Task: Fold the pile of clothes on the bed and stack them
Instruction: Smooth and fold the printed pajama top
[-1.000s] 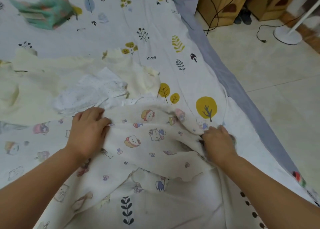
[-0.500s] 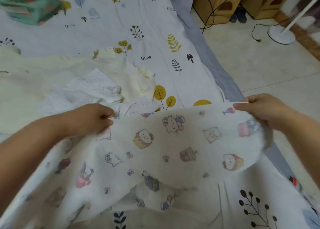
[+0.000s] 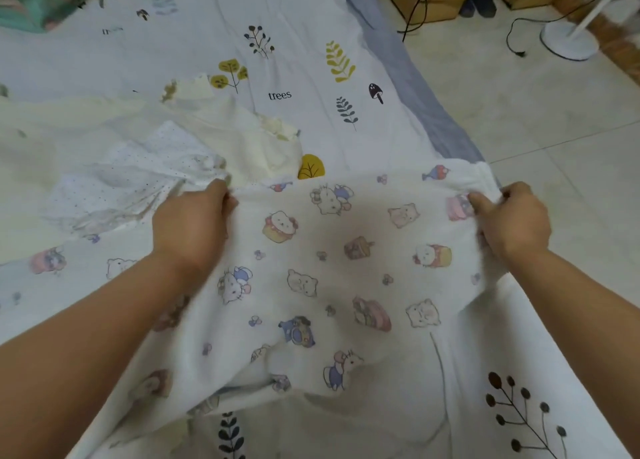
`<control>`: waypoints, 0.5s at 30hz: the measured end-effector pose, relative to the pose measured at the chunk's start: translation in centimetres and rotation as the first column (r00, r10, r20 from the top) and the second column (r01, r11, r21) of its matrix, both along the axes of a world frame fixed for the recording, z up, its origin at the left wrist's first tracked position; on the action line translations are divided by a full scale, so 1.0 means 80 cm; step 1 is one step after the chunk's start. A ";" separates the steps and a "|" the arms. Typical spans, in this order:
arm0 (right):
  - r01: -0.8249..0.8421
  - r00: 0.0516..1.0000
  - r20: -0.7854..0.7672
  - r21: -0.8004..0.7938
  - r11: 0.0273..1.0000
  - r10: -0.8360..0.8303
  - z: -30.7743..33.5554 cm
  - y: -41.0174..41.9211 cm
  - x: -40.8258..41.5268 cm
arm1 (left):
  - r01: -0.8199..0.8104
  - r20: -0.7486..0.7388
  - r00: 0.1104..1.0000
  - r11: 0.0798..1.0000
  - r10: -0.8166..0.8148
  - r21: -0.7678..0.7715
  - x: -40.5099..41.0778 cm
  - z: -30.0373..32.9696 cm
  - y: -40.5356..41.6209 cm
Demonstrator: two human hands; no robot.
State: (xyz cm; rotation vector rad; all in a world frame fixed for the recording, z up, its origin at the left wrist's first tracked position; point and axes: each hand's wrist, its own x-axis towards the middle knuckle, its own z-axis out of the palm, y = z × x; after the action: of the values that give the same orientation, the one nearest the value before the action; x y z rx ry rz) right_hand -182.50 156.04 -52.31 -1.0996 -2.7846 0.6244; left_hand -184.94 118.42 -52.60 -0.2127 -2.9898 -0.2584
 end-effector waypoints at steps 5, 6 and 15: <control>-0.023 0.996 0.082 0.053 0.998 0.018 -0.006 -0.025 0.031 | 0.085 -0.041 0.995 0.995 -0.087 -0.053 0.025 0.004 0.043; -0.040 0.999 0.008 0.061 0.997 0.040 -0.006 -0.031 0.047 | 0.170 -0.073 0.983 0.985 -0.170 -0.010 0.042 0.008 0.055; 0.186 0.980 0.029 -0.495 0.849 -0.197 -0.027 -0.077 0.113 | 0.500 0.498 0.757 0.866 -0.423 -0.025 0.182 -0.025 0.104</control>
State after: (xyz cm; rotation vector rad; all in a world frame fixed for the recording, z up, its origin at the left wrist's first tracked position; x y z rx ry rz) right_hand -173.45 149.86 -54.46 -1.4154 -2.5037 1.3666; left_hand -170.35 126.76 -54.59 -1.0736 -3.3929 -0.1315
